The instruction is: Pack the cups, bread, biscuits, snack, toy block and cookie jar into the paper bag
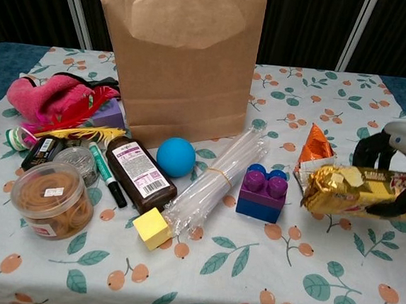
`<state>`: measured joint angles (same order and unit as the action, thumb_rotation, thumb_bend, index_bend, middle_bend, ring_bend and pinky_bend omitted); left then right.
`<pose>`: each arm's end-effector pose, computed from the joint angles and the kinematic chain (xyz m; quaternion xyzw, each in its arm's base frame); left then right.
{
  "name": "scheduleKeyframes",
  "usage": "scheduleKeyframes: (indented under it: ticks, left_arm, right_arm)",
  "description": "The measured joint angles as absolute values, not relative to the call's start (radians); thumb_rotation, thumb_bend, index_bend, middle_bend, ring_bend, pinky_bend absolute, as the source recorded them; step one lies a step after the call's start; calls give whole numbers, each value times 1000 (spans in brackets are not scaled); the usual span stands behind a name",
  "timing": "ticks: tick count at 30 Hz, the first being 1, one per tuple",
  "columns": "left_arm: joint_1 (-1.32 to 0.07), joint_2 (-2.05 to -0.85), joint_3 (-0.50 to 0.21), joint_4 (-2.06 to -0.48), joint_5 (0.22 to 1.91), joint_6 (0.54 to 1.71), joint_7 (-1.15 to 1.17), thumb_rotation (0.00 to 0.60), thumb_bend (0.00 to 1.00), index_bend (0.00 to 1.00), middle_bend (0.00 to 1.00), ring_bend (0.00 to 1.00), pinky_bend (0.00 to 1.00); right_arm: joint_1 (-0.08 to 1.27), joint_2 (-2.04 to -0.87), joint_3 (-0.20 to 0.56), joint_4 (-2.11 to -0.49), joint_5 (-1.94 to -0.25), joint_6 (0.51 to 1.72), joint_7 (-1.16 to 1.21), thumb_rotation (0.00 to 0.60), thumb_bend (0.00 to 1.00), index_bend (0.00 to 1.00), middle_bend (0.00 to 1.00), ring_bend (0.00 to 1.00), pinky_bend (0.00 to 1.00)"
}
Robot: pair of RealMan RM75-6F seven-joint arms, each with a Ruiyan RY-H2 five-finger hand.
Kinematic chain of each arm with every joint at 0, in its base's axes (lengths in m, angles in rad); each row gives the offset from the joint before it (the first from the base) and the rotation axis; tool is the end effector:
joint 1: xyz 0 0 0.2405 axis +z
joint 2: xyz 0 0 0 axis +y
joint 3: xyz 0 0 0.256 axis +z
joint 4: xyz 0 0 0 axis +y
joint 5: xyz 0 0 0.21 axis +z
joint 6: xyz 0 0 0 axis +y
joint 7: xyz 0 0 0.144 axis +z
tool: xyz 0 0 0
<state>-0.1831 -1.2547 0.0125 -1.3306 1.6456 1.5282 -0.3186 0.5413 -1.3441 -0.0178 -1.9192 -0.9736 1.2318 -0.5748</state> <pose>-0.3174 0.2020 0.1292 -0.6261 -0.3896 -0.4736 0.4817 -0.1969 -0.2438 0.0309 0.7110 -0.4455 0.2777 0.4679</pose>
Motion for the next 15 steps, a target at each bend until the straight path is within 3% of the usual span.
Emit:
scheduleKeyframes:
  ticks: [6,10,12,15]
  left_arm:
    - [-183,-1249,12,-1339,1646,1530,-325,600,194,141,182,135,215]
    - [-182,-1243,12,-1344,1648,1536,-326,600,195,141,182,134,216]
    - [-179,-1240,9,-1347,1645,1541,-327,600,194,141,182,134,215]
    - [-174,-1237,5,-1350,1636,1548,-330,600,194,140,182,134,216]
  right_arm:
    - [540,-1202,91,-2118,-1083,1336,-557,600,206,701,569,403,239]
    - [601,-1148,248,-2179,-1069,1359,-588,600,208,703,569,403,240]
    - [671,-1139,340,-2173,-1035,1356,-636,600,210,703,570,404,242]
    - [803,-1153,420,-2112,-988,1338,-746,600,209,703,570,404,245]
